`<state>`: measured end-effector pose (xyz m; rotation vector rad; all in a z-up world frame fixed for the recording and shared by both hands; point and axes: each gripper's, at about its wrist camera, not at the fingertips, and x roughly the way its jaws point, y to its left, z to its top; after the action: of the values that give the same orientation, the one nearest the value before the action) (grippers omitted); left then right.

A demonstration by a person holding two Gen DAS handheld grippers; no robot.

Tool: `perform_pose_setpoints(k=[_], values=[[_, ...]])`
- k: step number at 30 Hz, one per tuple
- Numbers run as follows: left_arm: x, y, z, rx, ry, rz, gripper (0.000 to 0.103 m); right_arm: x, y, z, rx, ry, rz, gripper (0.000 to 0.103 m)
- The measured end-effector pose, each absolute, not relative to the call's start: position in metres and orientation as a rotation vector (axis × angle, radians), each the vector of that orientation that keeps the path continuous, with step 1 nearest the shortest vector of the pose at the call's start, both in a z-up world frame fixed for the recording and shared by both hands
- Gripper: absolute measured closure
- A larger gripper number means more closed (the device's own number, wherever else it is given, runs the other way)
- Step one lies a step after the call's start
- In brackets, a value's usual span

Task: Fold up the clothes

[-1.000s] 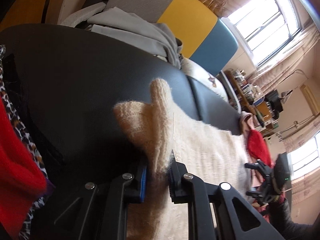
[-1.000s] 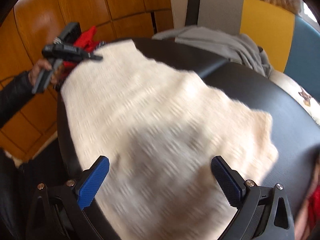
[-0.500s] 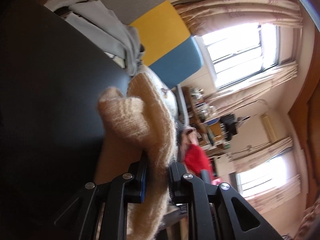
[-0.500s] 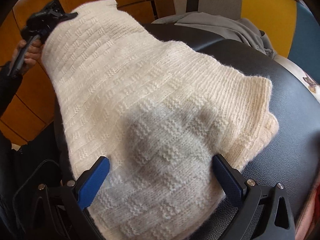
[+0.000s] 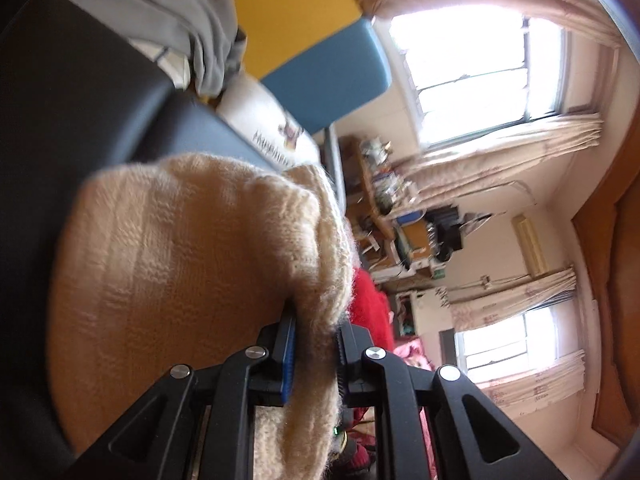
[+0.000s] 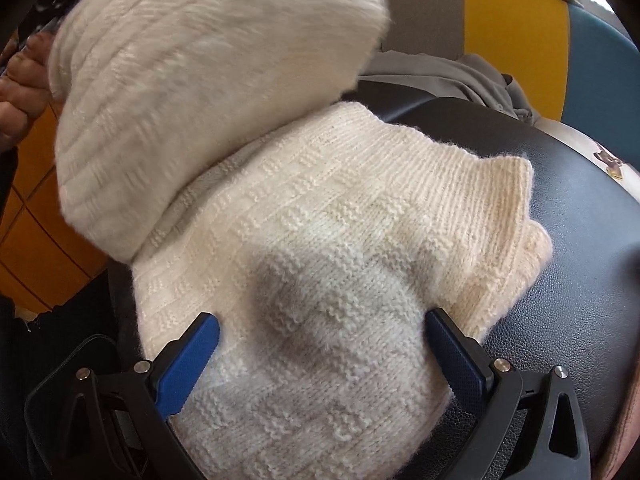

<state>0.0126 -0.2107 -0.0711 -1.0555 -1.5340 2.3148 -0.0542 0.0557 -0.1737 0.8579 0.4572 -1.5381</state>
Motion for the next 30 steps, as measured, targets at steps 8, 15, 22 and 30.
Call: perform_pose_setpoints(k=[8,15,22,30], values=[[-0.032,-0.171,-0.123,-1.353,-1.517,2.282,0.088,-0.061,0.074,-0.175,0.851,0.404,-1.526,0.0],[-0.039,-0.161,-0.13,-1.495,-1.568,2.252,0.085,-0.062,0.091,-0.173,0.832,0.411,-1.545,0.0],[-0.03,-0.148,-0.086,-1.443,-1.487,2.177,0.079,-0.066,0.123,-0.16,0.79,0.361,-1.588,0.0],[0.0,-0.168,-0.033,-1.244,-1.304,2.276,0.079,-0.055,0.163,-0.137,0.807,0.402,-1.667,0.0]])
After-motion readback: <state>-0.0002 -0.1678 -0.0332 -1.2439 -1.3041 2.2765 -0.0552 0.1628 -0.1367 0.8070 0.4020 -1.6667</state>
